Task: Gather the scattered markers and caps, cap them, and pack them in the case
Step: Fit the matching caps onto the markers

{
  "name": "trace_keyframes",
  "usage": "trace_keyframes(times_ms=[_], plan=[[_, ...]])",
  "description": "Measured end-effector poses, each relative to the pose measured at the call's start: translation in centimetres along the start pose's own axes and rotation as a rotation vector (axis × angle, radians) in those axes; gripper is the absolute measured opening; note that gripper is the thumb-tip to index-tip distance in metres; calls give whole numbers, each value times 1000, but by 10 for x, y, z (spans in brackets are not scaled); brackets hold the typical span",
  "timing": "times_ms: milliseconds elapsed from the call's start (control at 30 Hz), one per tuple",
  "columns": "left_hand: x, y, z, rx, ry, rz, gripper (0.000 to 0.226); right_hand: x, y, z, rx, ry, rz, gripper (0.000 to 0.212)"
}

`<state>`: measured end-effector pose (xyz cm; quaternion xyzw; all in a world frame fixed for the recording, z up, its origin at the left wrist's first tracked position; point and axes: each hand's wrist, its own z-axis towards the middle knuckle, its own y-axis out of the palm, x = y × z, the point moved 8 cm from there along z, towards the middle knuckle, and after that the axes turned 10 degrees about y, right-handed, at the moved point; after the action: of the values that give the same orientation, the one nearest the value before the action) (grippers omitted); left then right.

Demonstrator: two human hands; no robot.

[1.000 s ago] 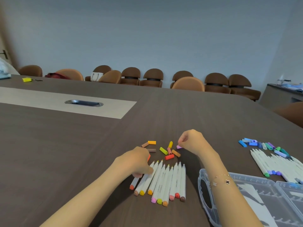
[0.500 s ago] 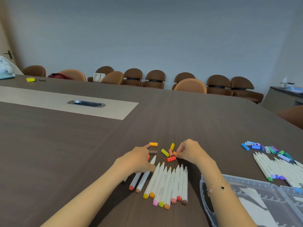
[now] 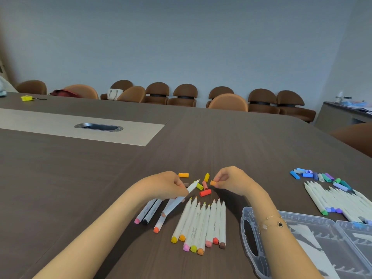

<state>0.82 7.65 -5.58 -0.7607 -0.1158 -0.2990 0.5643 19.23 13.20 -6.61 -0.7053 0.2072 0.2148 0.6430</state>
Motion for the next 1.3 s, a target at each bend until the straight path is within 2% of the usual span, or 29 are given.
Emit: trace_keyframes(times_ms=[200, 300, 400, 533, 667, 800, 900, 1067, 1200, 1300], plan=[[-2, -5, -2, -16, -20, -78, 16, -8, -1, -4, -126, -57, 121, 8], [0, -2, -4, -34, -41, -241, 15, -16, -4, -12, -222, -90, 281, 9], [3, 3, -8, -76, -66, -382, 14, -23, -11, -18, -208, -154, 346, 15], [7, 4, -8, -92, -45, -421, 17, -23, -16, -19, -217, -179, 425, 19], [8, 5, -7, -106, -24, -446, 19, -23, -20, -17, -224, -178, 523, 14], [8, 5, -6, -108, -20, -441, 22, -23, -23, -18, -163, -170, 508, 12], [4, 2, -5, -75, -33, -419, 17, -7, -23, -10, -58, -76, 385, 9], [-6, -3, -3, -2, -76, -380, 19, 18, 4, 1, -134, 99, 232, 7], [-10, -8, -2, 18, -91, -361, 20, 13, -2, 5, 0, 85, 104, 13], [-14, -17, -6, 30, -103, -365, 16, 2, 5, 7, 55, 63, 44, 6]])
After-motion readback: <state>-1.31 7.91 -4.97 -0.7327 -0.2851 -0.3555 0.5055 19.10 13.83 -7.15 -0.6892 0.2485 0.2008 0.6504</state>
